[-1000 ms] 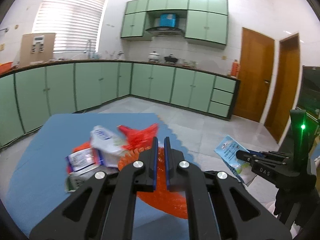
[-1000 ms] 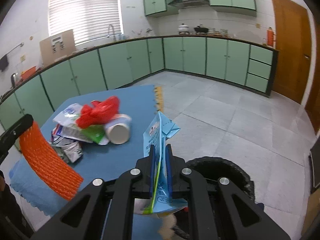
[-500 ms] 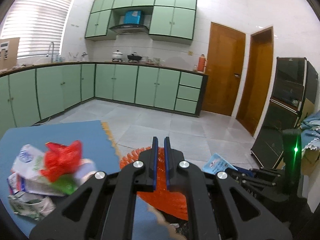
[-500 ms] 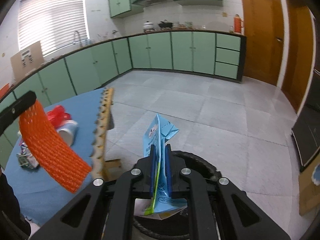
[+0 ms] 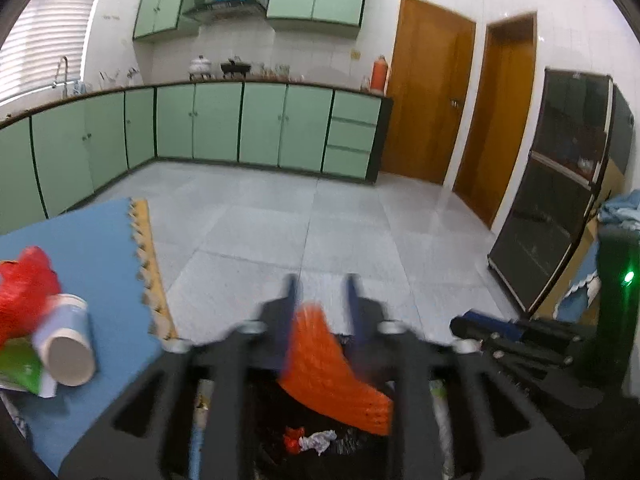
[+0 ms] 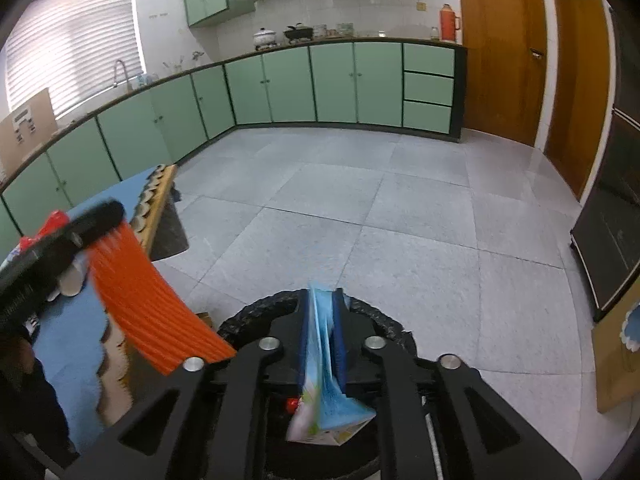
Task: Collect trash
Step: 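Carry the foam net and milk carton over the bin and open both tools, then move both tools back over the remaining trash on the table, then grasp the white wrapper with the left tool while the right tool grasps the red bag, then carry the white wrapper and red bag over the black bin and open both tools, then move both tools back over the remaining trash on the table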
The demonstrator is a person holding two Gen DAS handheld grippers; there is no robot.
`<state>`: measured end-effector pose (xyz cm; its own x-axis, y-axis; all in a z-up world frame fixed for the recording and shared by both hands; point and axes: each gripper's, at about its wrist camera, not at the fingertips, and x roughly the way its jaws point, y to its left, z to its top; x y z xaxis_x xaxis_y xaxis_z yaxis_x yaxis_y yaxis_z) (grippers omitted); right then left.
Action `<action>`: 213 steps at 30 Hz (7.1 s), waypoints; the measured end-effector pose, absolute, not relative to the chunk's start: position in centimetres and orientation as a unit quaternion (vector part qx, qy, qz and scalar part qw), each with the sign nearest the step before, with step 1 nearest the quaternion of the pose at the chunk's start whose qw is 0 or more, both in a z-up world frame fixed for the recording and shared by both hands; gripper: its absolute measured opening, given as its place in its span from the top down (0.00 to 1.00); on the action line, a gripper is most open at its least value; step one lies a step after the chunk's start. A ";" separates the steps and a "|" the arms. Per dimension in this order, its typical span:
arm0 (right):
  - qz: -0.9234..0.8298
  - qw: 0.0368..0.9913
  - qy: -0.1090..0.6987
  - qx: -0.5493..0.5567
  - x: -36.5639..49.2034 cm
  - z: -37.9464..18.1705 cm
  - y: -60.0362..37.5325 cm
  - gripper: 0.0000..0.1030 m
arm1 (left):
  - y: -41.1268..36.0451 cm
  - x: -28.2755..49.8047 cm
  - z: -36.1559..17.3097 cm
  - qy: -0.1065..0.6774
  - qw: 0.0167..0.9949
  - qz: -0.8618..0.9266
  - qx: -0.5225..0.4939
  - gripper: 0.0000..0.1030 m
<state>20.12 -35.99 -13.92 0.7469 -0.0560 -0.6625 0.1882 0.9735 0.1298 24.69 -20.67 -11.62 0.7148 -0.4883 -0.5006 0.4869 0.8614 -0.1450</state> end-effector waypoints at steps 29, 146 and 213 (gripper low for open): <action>0.041 0.965 0.255 0.048 20.1 -8.6 -21.9 0.06 | 2.0 18.0 -6.3 0.207 0.978 -0.025 -0.023 0.21; 0.166 0.964 0.205 0.035 19.7 -3.3 -14.1 0.67 | 3.8 14.8 0.0 0.154 0.983 -0.070 -0.076 0.96; -0.055 0.948 0.297 0.101 18.0 -12.5 -36.7 0.16 | -20.1 24.2 -12.7 0.327 0.920 -0.215 0.026 0.42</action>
